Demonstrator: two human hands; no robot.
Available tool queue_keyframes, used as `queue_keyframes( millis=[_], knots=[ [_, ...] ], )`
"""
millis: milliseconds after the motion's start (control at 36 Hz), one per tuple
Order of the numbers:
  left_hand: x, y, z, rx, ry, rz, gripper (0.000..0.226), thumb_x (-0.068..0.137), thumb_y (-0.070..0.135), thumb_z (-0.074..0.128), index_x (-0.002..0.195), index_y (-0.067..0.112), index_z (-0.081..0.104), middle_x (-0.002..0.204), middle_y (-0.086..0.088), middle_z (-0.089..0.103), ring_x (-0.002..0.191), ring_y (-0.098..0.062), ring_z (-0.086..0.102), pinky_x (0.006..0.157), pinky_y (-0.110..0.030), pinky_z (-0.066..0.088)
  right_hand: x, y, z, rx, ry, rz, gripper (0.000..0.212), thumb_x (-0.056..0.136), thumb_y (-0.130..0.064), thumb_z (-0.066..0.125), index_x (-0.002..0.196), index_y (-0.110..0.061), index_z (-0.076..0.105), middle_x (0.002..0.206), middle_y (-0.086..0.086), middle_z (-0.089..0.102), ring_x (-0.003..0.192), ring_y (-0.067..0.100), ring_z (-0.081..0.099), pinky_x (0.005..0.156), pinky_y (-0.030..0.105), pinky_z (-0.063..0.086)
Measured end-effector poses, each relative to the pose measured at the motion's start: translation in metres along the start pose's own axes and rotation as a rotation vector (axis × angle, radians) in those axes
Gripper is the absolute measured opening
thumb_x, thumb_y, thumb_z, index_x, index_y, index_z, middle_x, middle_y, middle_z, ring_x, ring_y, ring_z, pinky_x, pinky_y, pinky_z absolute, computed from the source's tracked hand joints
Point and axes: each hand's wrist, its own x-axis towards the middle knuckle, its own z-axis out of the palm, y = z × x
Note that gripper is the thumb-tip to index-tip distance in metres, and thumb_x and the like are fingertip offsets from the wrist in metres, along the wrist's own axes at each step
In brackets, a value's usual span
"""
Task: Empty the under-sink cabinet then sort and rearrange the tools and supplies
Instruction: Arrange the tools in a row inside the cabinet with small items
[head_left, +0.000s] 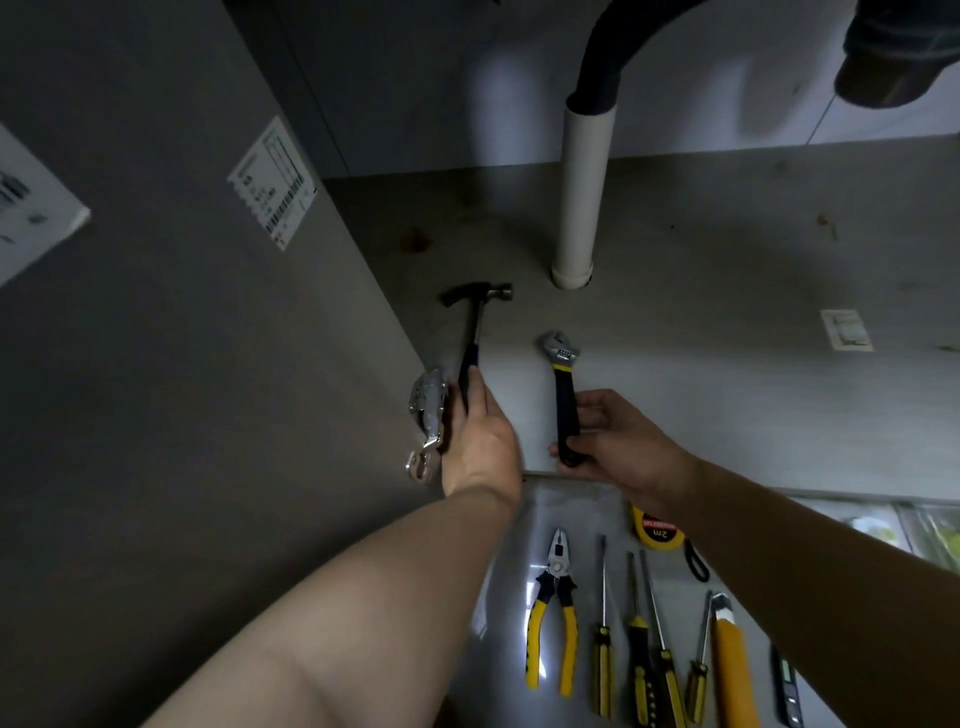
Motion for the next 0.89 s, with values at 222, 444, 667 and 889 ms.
queue_keyframes(
  millis=[222, 444, 667, 889],
  knots=[
    [0.009, 0.002, -0.005, 0.115, -0.065, 0.014, 0.069, 0.093, -0.020, 0.018, 0.156, -0.008, -0.006, 0.168, -0.015, -0.014, 0.156, -0.032, -0.004, 0.127, -0.037, 0.011, 0.001, 0.002, -0.005, -0.189, 0.016, -0.072, 0.064, 0.092, 0.013, 0.056, 0.144, -0.023, 0.048, 0.110, 0.019, 0.063, 0.099, 0.034, 0.070, 0.083, 0.043, 0.062],
    [-0.002, 0.004, -0.013, -0.234, 0.081, 0.056, 0.054, 0.088, -0.011, 0.045, 0.141, 0.002, 0.047, 0.159, -0.018, 0.029, 0.152, -0.033, 0.021, 0.123, -0.032, 0.020, 0.013, 0.003, 0.013, -0.204, 0.072, -0.074, 0.054, 0.092, 0.013, 0.056, 0.136, -0.018, 0.051, 0.090, 0.011, 0.060, 0.060, 0.023, 0.066, 0.070, 0.044, 0.063],
    [-0.002, 0.008, -0.006, -0.503, 0.046, 0.120, 0.048, 0.100, 0.026, 0.059, 0.147, 0.026, 0.050, 0.122, -0.007, 0.052, 0.118, -0.024, 0.054, 0.101, -0.036, 0.048, 0.010, -0.001, 0.018, -0.089, -0.059, -0.029, 0.060, 0.091, 0.016, 0.049, 0.144, -0.012, 0.049, 0.110, 0.006, 0.070, 0.095, 0.018, 0.072, 0.083, 0.029, 0.061],
    [0.008, 0.028, -0.014, -0.223, -0.039, 0.076, 0.054, 0.096, 0.014, 0.057, 0.147, 0.029, 0.048, 0.125, -0.008, 0.041, 0.123, -0.025, 0.041, 0.087, -0.036, 0.051, -0.004, -0.010, -0.003, -0.218, 0.052, -0.086, 0.037, 0.095, 0.015, 0.041, 0.127, 0.006, 0.057, 0.109, 0.028, 0.061, 0.070, 0.018, 0.055, 0.052, 0.016, 0.045]
  ],
)
